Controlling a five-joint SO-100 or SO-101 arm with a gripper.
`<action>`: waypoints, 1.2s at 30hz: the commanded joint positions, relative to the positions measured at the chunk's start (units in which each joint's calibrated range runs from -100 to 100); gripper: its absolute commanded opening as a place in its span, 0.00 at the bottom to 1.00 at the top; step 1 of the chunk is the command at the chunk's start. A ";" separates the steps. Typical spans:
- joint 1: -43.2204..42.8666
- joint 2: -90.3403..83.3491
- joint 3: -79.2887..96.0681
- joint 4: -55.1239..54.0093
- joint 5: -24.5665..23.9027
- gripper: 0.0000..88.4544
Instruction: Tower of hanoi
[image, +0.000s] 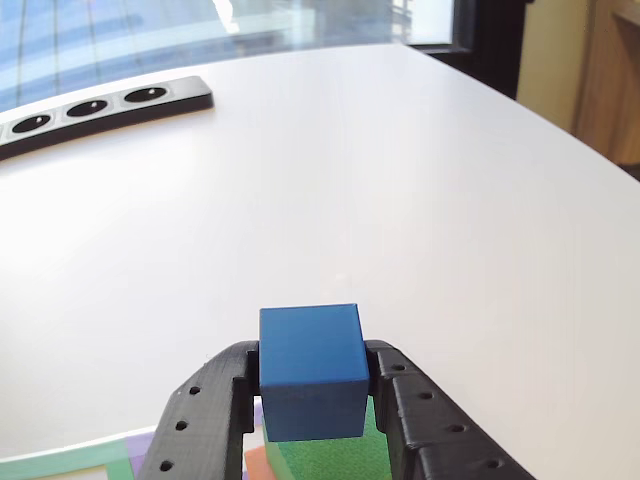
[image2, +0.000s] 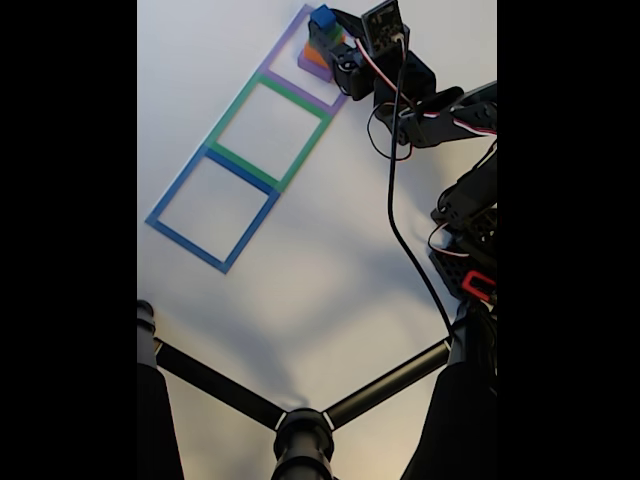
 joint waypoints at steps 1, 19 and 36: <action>-2.18 -10.66 -1.97 8.10 0.38 0.03; -3.48 -38.78 -57.94 110.81 0.38 0.03; -11.25 -43.51 -68.39 134.44 0.38 0.03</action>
